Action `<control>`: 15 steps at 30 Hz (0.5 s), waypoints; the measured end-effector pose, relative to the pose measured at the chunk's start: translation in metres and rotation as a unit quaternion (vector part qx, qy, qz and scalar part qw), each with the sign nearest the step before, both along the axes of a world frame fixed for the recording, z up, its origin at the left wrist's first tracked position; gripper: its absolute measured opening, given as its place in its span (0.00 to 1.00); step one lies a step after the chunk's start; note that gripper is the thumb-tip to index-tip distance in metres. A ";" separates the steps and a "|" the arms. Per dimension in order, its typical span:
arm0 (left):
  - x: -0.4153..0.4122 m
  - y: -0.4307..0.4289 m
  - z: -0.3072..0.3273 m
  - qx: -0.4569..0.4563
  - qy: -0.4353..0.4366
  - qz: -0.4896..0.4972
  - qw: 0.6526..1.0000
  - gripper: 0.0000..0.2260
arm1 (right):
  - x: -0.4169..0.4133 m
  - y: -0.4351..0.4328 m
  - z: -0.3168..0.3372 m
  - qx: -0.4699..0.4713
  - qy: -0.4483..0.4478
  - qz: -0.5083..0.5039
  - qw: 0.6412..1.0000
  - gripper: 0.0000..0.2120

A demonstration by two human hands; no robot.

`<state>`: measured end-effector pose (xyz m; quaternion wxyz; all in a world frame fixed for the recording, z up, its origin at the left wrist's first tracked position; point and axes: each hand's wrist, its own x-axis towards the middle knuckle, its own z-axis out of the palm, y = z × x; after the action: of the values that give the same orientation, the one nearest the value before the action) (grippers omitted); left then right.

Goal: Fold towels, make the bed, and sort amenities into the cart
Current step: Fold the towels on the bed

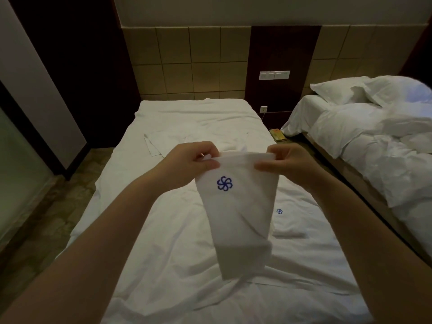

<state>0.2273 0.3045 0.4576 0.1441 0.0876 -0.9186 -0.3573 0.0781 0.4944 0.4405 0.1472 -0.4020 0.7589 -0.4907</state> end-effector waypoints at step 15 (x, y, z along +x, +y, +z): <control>-0.033 -0.043 -0.002 -0.037 0.111 0.078 0.990 0.05 | -0.011 -0.059 0.028 -0.136 0.342 -0.093 0.925 0.14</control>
<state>0.1943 0.2614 0.4554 0.2755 0.1132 -0.8999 -0.3186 0.0673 0.4353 0.4681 -0.2236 -0.4894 0.7232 -0.4330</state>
